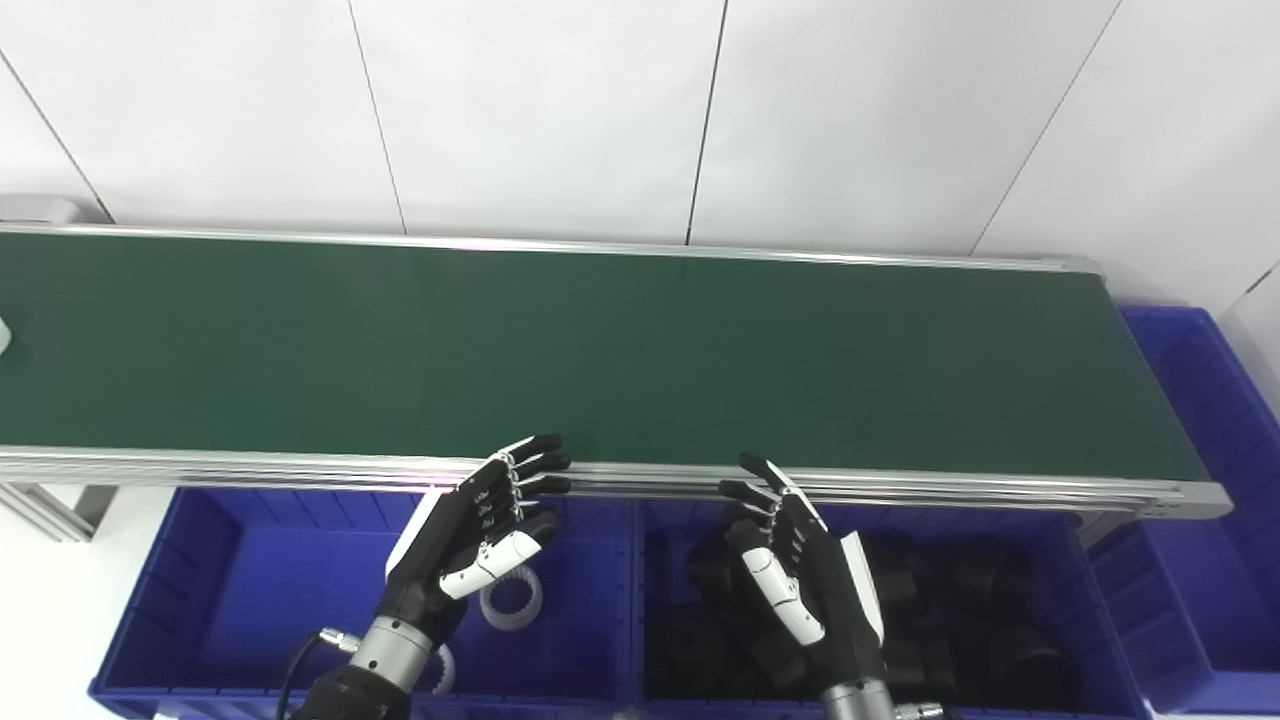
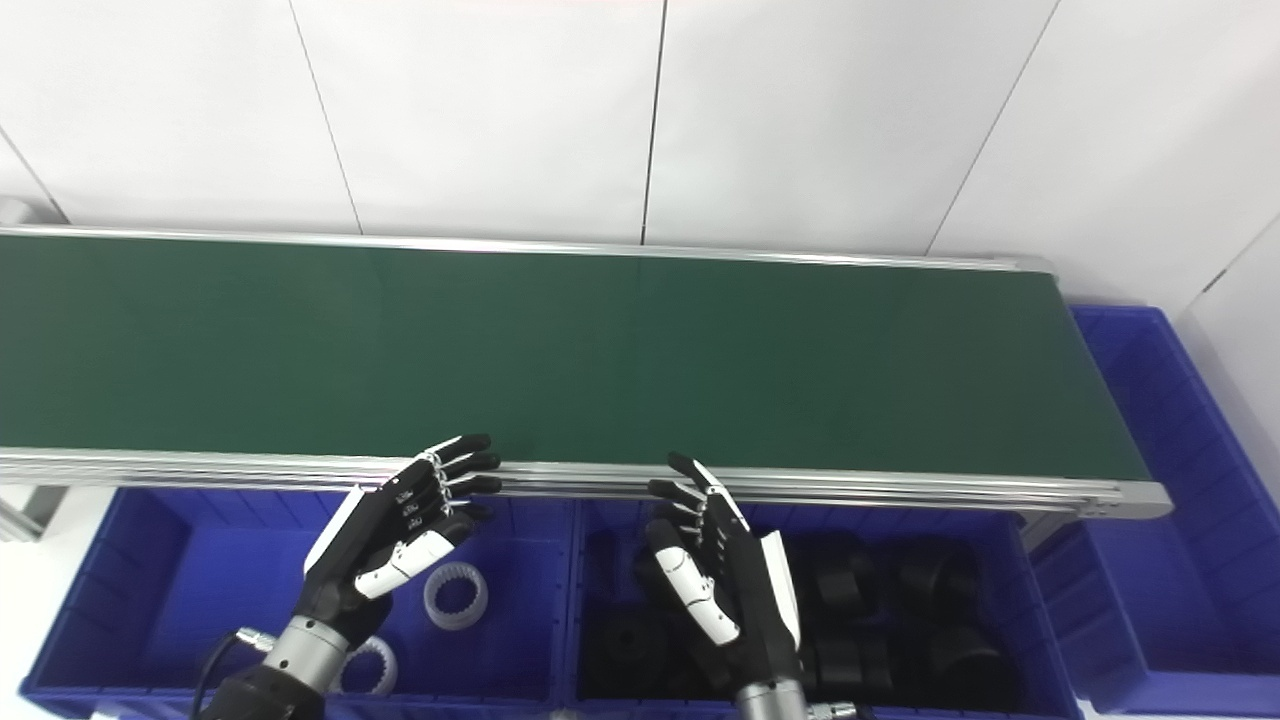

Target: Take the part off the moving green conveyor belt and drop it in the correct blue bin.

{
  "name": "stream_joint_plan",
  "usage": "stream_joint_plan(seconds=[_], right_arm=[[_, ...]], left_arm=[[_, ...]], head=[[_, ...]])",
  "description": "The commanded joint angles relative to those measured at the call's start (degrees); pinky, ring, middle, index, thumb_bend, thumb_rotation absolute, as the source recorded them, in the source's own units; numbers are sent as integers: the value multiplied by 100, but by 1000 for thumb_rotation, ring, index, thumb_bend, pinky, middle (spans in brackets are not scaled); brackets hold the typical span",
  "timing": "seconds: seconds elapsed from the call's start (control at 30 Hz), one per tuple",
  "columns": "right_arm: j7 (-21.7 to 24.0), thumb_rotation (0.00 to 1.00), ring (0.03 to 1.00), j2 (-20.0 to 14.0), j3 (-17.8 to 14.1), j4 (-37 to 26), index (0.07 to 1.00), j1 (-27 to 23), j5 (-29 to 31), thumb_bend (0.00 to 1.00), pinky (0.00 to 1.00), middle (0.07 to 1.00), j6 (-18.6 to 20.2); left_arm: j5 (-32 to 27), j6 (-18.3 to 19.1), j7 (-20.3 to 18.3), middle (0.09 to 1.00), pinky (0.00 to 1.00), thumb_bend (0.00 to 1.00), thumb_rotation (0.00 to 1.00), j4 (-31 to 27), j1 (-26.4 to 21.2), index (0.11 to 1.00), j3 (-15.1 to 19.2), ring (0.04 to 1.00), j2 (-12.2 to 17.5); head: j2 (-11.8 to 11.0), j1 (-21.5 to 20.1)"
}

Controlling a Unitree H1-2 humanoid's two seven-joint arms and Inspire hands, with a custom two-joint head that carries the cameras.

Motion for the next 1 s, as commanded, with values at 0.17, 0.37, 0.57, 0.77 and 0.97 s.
stream_joint_plan(seconds=[0.17,0.37,0.57,0.77,0.97], right_arm=[[0,762,716,17,-6,-172,872,-43,31,586,630,768,-142],[-3,764,716,16,-3,-166,872,-46,23,587,633,769,-152],[7,761,715,17,-4,-176,873,-42,43,586,633,769,-137],[29,759,725,-5,-11,-185,874,-13,92,584,642,777,-147],[107,751,746,-198,-84,-170,887,62,250,527,664,794,-278]], left_arm=[[53,-199,27,807,668,798,534,-99,-85,825,-12,751,-19],[60,-163,18,810,668,801,535,-124,-84,820,-18,753,-10],[32,-178,6,811,666,807,530,-97,-88,819,-11,750,-10],[20,-175,5,812,670,814,526,-85,-70,818,-27,749,-39],[28,-353,3,806,667,804,482,87,-15,808,-141,749,-205]], head=[[-11,6],[-11,6],[-16,22],[-135,378],[-614,1576]])
